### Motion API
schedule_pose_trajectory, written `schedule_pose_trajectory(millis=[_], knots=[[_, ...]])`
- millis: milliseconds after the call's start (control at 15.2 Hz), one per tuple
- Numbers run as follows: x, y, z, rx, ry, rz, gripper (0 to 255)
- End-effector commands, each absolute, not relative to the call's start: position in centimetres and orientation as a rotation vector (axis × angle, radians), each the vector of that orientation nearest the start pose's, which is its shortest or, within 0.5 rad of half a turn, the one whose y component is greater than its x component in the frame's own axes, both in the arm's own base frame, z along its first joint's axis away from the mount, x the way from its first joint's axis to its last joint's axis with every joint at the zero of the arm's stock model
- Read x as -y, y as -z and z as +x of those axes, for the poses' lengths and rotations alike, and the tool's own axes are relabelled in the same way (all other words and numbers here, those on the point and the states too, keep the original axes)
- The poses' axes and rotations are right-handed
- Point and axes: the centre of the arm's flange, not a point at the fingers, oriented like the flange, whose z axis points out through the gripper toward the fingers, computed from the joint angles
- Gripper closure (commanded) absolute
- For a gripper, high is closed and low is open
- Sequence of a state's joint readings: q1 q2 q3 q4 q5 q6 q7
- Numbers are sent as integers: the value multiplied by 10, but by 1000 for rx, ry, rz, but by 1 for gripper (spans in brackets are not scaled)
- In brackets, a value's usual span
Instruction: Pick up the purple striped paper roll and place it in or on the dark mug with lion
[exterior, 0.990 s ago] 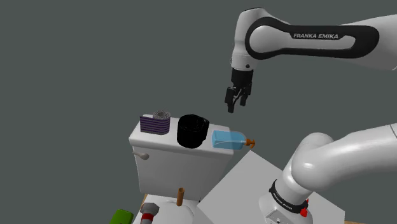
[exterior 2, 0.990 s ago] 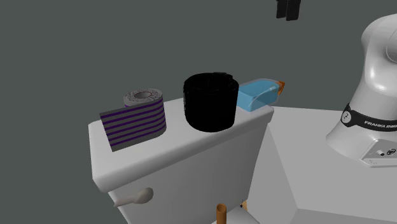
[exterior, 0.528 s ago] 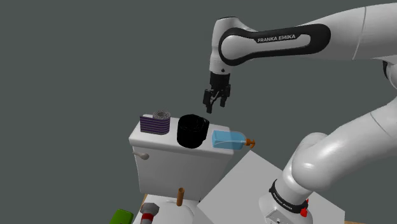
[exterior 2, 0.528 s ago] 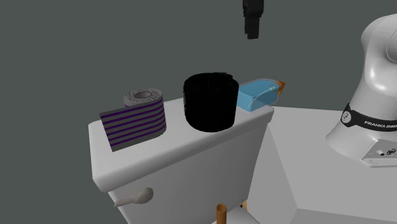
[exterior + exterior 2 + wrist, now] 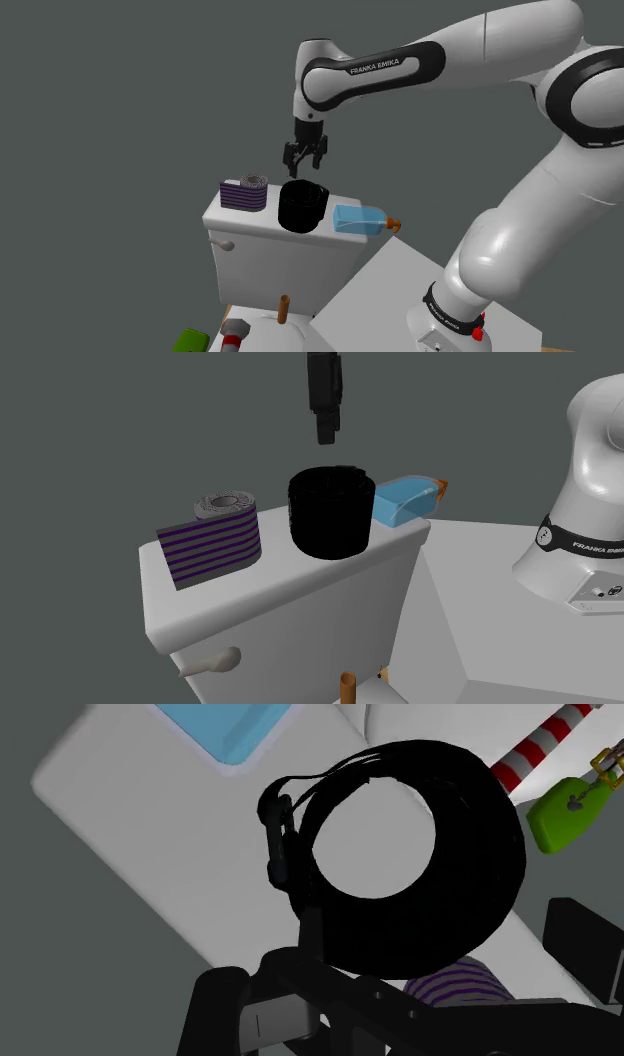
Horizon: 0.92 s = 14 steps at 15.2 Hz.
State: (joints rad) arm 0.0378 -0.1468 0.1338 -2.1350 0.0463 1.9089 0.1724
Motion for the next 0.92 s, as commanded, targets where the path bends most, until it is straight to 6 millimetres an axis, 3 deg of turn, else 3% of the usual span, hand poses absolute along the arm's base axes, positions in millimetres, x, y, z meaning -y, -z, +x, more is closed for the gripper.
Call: schedule_pose_trajectory(millis=[0,858], knots=[[-98,-454,517,-33,-116,-3126,0],[-151,-403,662,-37,-37,-3106,0]])
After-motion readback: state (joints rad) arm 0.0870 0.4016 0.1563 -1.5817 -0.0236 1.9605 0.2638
